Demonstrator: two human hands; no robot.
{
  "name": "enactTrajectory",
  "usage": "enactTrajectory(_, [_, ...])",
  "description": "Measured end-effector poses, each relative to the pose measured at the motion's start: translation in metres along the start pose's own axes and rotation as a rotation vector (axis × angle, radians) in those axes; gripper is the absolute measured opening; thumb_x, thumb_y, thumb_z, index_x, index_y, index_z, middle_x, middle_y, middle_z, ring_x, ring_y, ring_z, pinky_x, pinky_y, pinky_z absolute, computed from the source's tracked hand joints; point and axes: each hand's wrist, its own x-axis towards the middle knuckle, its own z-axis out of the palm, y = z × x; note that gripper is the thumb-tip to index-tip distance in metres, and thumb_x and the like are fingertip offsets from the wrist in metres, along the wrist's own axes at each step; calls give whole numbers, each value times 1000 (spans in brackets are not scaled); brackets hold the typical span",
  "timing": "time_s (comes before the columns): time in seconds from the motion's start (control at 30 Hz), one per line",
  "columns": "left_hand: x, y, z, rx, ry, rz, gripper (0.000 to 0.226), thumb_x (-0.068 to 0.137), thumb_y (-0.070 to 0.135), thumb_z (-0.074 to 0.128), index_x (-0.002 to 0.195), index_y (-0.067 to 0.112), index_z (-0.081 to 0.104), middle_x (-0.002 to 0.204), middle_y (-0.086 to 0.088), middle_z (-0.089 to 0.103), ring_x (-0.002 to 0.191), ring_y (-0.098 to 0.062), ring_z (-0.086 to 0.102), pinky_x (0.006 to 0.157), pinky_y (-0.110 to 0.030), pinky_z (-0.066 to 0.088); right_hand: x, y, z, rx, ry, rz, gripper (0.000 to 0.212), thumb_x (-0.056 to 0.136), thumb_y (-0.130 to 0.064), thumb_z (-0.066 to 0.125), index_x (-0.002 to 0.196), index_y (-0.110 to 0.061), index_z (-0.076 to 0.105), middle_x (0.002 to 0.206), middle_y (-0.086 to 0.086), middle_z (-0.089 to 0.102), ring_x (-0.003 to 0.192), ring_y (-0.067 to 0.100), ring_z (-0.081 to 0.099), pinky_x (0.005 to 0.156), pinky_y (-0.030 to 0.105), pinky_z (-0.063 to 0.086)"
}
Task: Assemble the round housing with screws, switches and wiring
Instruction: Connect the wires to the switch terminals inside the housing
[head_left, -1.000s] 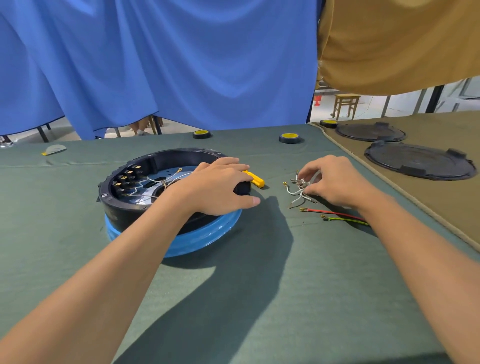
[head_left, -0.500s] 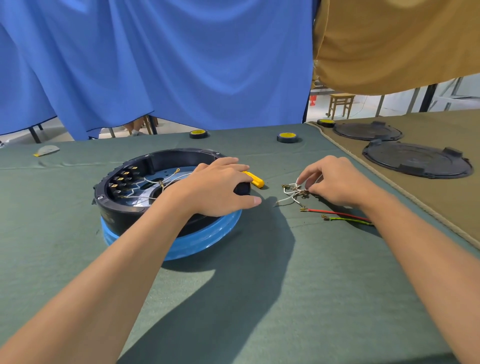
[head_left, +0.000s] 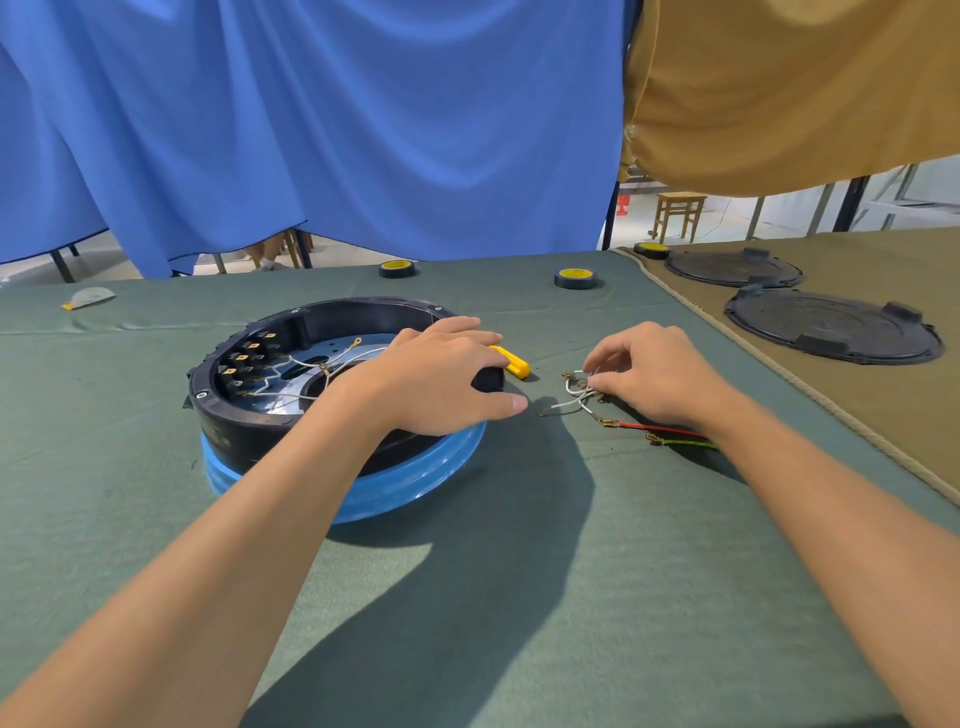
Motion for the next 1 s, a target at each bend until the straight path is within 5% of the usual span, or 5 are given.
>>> enactTrajectory(0.2, [0,0,0,-6,0,-1,58,95,58,44,146,31,39,160,13,22,148,-6,3,115,-48,13,-2,-6,-5,69,123,-16,12,83,-13,73,93,-19,75,76,-5,69,83,12,65,95,33,47])
enactTrajectory(0.37, [-1,0,-1,-95,63,15,52,94,56,46,140,31,48,153,14,36,147,-7,12,115,-46,11,-8,-19,-10,212,302,-128,16,82,-18,75,97,-22,74,80,-9,71,72,-6,62,69,2,39])
enactTrajectory(0.53, [-5,-7,-5,-423,287,-40,45,93,60,48,128,35,60,135,14,58,133,-15,44,117,-46,24,-19,-46,-6,324,375,-237,29,81,-26,77,108,-30,69,75,-27,65,85,0,60,78,15,38])
enactTrajectory(0.73, [-12,-8,-8,-663,476,-18,27,97,43,53,93,27,74,73,21,69,75,2,63,75,-33,49,-30,-77,0,415,386,-320,29,80,-24,78,107,-28,70,77,-30,64,98,16,61,94,45,44])
enactTrajectory(1.0, [-16,-13,-11,-929,706,-132,27,99,25,55,84,10,71,70,0,72,70,-9,69,73,-19,54,-22,-97,-5,275,352,-398,14,87,-19,70,100,-18,74,83,-16,67,85,6,63,89,29,47])
